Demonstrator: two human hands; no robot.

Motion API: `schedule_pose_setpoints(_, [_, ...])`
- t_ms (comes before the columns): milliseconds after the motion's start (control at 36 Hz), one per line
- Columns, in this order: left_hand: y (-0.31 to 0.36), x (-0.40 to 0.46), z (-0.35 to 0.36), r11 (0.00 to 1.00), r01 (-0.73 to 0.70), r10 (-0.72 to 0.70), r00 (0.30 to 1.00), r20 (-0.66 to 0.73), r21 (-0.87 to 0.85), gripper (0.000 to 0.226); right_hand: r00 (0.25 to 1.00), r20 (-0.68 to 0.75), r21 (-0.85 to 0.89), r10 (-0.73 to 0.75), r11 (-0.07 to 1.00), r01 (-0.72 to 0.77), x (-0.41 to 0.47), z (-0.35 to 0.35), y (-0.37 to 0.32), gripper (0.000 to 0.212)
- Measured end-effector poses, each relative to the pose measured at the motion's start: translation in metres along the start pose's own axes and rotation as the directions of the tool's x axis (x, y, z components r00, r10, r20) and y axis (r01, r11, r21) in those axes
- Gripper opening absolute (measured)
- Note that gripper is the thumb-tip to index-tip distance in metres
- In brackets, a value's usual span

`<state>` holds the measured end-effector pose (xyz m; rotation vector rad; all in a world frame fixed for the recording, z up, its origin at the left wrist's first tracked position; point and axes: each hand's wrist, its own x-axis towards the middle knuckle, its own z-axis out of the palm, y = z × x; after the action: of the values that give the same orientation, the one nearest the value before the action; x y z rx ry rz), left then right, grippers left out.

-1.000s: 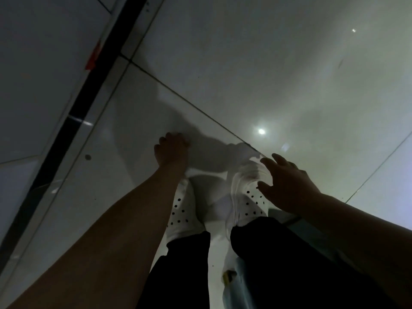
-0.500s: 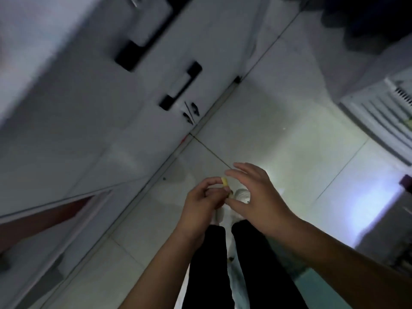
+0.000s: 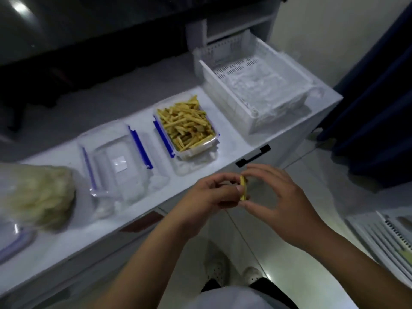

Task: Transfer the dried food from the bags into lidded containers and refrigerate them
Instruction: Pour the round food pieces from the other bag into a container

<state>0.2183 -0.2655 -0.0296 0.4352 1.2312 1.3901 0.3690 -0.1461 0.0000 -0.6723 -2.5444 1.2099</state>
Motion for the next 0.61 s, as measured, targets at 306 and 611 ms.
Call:
schedule_pose_setpoints(306, [-0.001,-0.024,-0.056,0.975,-0.049,0.154,0.853,-0.499,0.217,0.023,0.988,0.148,-0.073,-0.042,0.996,0.054,0.077,0.025,0.002,0.046])
schedule_pose_setpoints(611, [0.017,-0.034,-0.092,0.930,0.072,0.279,0.497,-0.822,0.359,0.030,0.887,0.402,-0.338,-0.227,0.863,0.374,0.211,0.071,0.017,0.065])
